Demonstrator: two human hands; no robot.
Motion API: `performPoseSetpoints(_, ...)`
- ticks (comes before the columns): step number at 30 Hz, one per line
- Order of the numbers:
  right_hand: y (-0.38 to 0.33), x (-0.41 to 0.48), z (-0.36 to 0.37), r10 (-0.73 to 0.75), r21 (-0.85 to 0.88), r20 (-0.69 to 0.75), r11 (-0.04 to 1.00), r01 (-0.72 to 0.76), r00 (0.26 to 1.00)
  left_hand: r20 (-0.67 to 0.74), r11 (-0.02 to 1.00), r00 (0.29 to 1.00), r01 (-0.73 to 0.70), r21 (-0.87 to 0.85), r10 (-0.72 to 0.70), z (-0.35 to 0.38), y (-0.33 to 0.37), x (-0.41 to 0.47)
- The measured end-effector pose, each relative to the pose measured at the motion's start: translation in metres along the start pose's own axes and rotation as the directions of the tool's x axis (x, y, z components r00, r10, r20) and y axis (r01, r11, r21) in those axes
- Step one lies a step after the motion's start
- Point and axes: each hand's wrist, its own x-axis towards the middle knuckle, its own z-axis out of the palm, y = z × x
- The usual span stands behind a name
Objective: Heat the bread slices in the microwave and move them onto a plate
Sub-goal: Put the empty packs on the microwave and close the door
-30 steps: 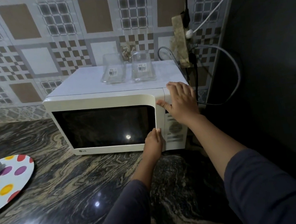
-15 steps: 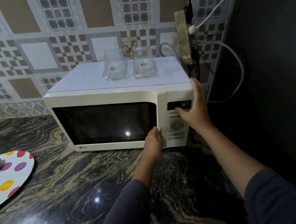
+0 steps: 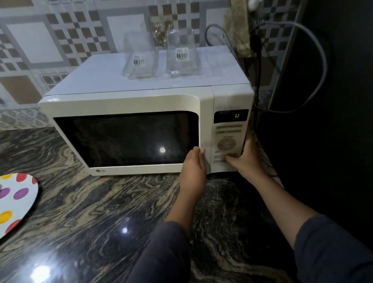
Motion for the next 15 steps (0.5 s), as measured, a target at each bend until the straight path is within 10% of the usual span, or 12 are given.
performPoseSetpoints(15, -0.009, -0.001, -0.006, 0.088, -0.002, 0.035, 0.996, -0.088, 0.995, -0.057, 0.995, 0.997, 0.056, 0.086, -0.052, 0.004, 0.012, -0.006)
